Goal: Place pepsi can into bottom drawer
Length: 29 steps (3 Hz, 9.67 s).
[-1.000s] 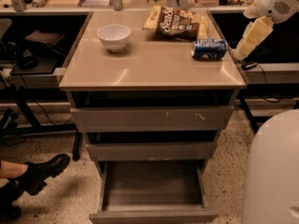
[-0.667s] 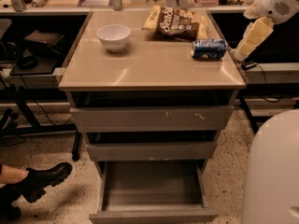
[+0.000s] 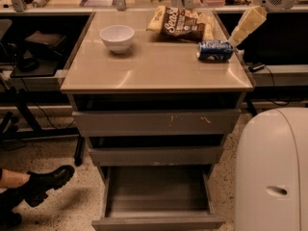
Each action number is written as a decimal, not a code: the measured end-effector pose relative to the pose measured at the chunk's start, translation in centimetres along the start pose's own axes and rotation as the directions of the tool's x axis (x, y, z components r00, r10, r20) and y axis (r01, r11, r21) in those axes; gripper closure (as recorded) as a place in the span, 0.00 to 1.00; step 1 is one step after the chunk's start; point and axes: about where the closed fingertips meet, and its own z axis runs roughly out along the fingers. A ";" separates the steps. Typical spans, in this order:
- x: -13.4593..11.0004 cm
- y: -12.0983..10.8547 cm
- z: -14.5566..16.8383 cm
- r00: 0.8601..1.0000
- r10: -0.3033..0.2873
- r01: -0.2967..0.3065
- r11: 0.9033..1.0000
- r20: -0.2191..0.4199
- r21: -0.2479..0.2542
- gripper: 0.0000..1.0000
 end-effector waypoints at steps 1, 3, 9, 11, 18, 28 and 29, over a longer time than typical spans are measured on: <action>0.2 0.1 1.0 1.000 0.003 -0.003 1.000 0.008 -0.014 0.00; 0.8 -1.1 7.9 0.998 0.051 -0.050 0.998 0.029 -0.034 0.00; 1.9 0.5 16.5 0.992 0.104 -0.092 0.985 0.076 -0.148 0.19; 1.7 0.4 16.0 0.992 0.104 -0.092 0.985 0.077 -0.148 0.65; 7.8 5.8 -10.1 0.915 -0.061 0.029 0.996 0.399 0.085 1.00; 18.0 32.8 32.7 0.930 -0.082 0.152 0.973 0.359 -0.173 1.00; 19.6 38.6 41.5 0.950 -0.045 0.124 0.962 0.308 -0.242 1.00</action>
Offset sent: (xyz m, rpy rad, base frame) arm 0.0558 0.0028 -0.0580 0.0918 0.0514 0.0143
